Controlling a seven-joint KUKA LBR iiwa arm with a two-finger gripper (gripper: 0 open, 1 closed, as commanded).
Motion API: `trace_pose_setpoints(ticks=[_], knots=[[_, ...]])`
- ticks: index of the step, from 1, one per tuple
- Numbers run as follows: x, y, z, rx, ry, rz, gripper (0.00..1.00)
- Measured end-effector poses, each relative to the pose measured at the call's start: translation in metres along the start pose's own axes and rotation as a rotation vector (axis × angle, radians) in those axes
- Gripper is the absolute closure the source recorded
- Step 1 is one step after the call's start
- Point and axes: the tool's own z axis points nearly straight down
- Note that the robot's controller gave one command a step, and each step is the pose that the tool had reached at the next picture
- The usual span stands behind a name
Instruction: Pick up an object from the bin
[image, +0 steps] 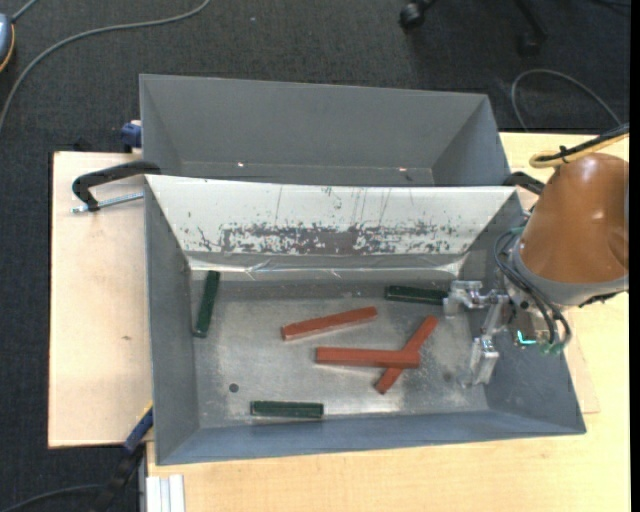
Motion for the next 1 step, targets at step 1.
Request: trace_pose_setpoints(ticks=[1], knots=[[-0.0013,0.0464,0.0821,-0.002,-0.004,0.197,0.0]])
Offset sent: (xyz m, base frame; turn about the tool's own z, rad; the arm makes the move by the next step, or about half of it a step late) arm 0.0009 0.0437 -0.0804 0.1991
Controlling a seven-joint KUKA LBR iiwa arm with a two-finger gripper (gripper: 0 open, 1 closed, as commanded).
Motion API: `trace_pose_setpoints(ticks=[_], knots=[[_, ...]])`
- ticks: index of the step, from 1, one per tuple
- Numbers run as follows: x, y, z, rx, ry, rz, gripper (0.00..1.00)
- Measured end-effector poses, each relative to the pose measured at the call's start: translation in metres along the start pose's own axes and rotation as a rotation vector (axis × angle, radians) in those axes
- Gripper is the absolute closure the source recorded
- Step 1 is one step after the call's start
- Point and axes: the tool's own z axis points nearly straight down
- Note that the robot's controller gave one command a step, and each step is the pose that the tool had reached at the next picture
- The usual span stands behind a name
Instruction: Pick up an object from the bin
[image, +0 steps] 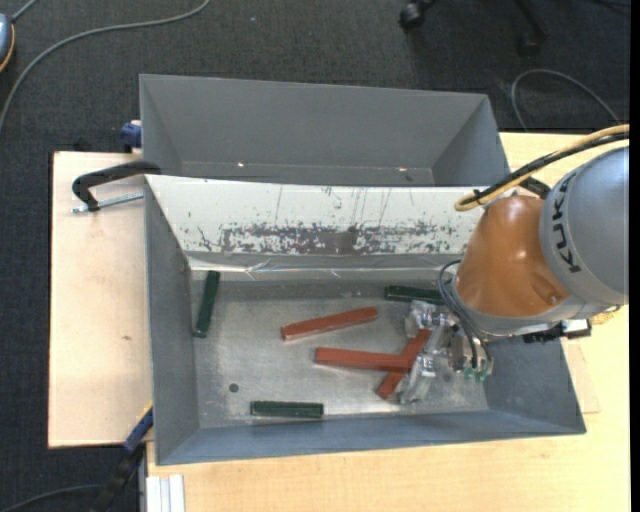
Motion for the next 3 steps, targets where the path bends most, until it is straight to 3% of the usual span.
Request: trace_pose_setpoints(ticks=[1,2,3], knots=[[0.013,0.05,-0.002,0.001,-0.002,-0.558,0.0],[0.013,0.049,-0.002,0.003,-0.002,-0.557,1.0],[0.008,0.062,-0.166,0.004,-0.018,-0.548,1.0]])
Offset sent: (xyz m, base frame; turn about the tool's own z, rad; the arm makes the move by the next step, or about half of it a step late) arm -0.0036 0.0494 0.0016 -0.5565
